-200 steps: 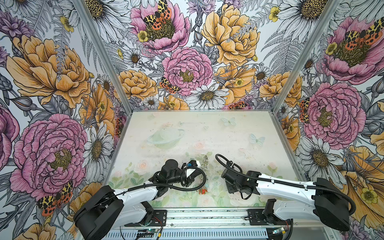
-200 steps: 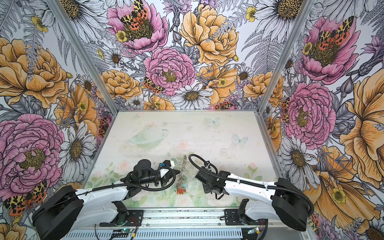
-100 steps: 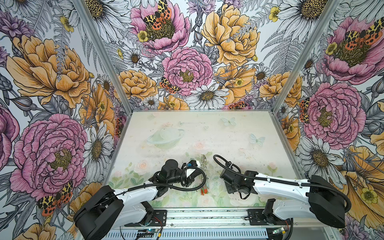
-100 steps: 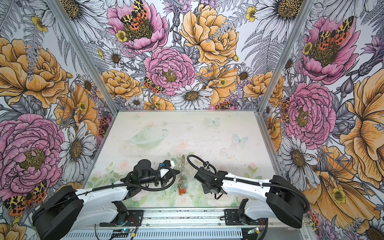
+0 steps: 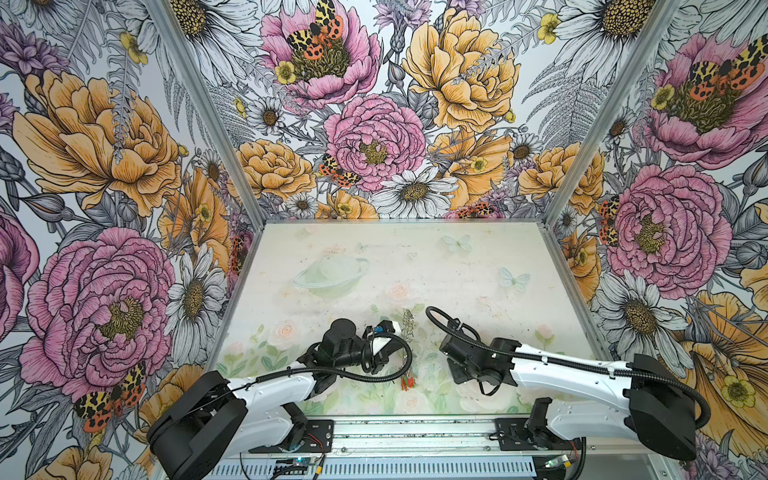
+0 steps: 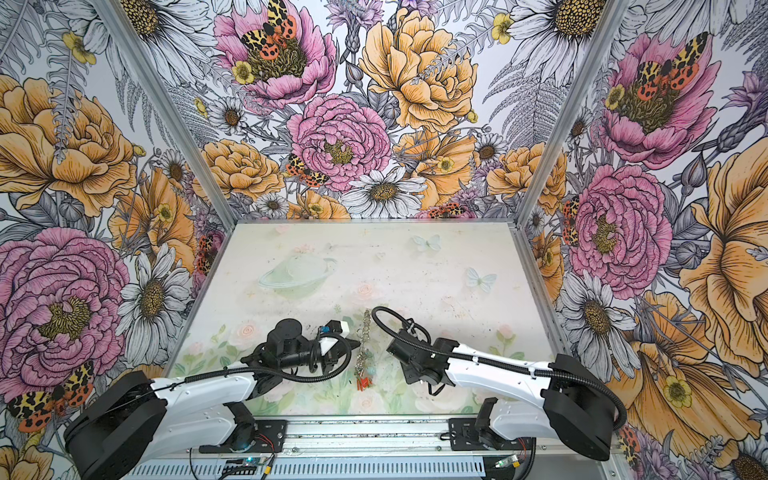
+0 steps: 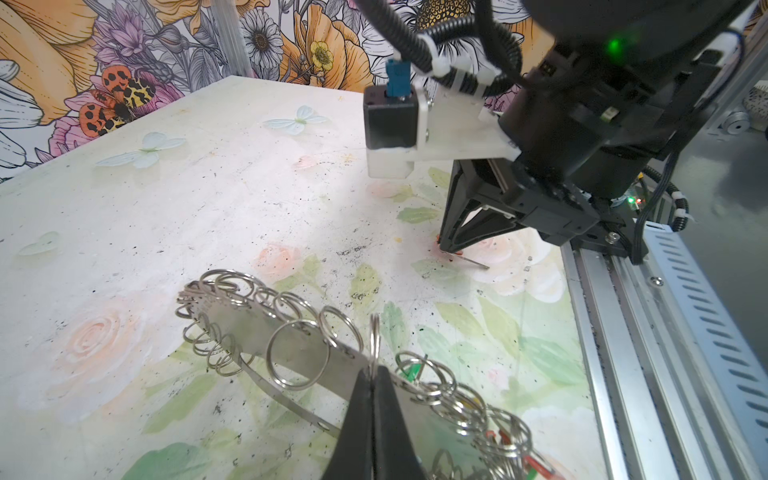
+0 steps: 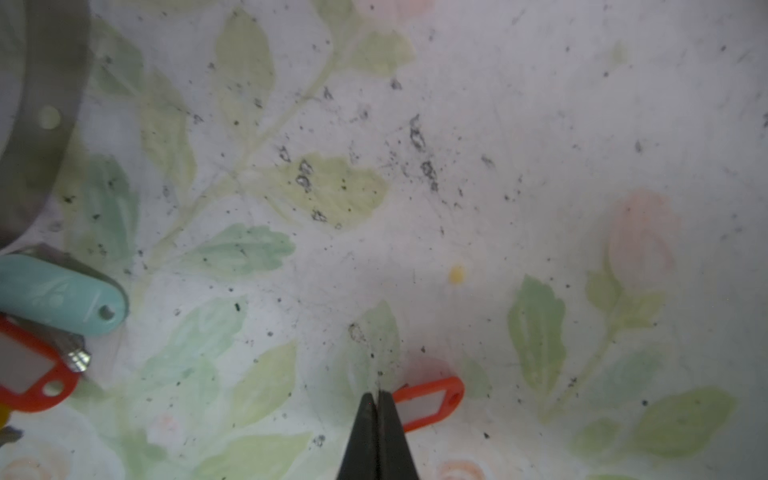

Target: Put the keys on the keyring

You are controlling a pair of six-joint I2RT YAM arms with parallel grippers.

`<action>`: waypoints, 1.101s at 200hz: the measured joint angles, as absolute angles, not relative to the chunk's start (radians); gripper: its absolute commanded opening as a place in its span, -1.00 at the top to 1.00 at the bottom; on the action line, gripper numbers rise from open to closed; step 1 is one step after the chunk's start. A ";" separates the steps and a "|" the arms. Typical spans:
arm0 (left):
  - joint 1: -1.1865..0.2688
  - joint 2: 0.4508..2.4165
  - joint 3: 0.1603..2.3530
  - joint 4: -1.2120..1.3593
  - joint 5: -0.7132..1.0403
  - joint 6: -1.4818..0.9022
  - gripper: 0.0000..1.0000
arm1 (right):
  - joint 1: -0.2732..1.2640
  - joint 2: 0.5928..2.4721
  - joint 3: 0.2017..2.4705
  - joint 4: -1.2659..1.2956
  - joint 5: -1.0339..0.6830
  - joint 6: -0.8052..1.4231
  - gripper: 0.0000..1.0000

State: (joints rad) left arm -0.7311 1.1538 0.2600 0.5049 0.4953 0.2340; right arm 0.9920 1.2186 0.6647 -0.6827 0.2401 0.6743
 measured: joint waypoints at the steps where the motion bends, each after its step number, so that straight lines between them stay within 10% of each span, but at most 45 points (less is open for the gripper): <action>1: -0.731 1.154 0.260 0.505 0.495 0.234 1.00 | 0.992 1.217 0.667 -0.683 0.240 0.673 1.00; 220: -0.731 1.111 0.236 0.529 0.780 0.245 1.00 | 1.018 0.989 0.791 -0.601 -0.221 -0.051 1.00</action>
State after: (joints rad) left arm -0.7311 1.1110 0.2356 0.5293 0.7799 0.2455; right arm 1.0183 0.9894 0.7910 -0.6006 -0.2214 -0.0513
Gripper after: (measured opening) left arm 0.049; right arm 0.047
